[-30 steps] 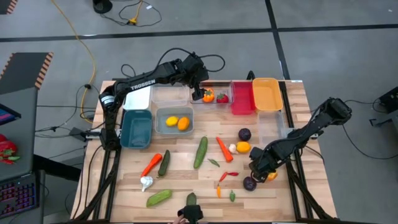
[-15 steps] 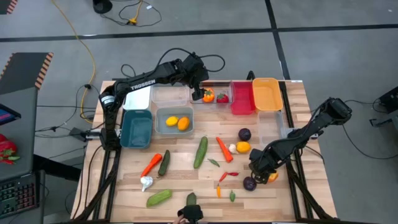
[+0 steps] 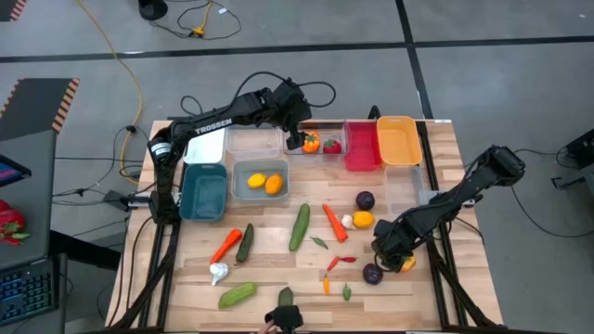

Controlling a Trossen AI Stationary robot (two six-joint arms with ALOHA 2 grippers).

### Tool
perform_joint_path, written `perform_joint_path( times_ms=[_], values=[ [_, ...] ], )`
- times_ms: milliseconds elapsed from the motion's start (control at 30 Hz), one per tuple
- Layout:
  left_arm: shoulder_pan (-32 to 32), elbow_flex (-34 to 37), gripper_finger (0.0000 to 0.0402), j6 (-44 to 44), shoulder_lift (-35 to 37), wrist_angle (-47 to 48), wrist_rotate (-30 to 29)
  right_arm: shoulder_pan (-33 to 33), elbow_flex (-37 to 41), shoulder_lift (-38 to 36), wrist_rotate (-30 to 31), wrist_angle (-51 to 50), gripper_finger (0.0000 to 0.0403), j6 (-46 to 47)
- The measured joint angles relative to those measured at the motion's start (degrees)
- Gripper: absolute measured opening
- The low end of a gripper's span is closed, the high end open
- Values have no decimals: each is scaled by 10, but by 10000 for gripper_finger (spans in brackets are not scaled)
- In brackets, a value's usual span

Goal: Sort produce into baskets
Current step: Put the orange tomato into the top right transparent bin

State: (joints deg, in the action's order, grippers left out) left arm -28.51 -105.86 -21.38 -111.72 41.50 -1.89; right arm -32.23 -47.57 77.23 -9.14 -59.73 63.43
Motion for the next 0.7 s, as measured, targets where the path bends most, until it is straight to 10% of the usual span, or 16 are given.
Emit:
perform_joint_path(
  times_ms=[700],
  values=[
    [0, 0, 367, 7, 0, 1, 0, -101, 10, 0, 43, -7, 393, 137]
  ],
)
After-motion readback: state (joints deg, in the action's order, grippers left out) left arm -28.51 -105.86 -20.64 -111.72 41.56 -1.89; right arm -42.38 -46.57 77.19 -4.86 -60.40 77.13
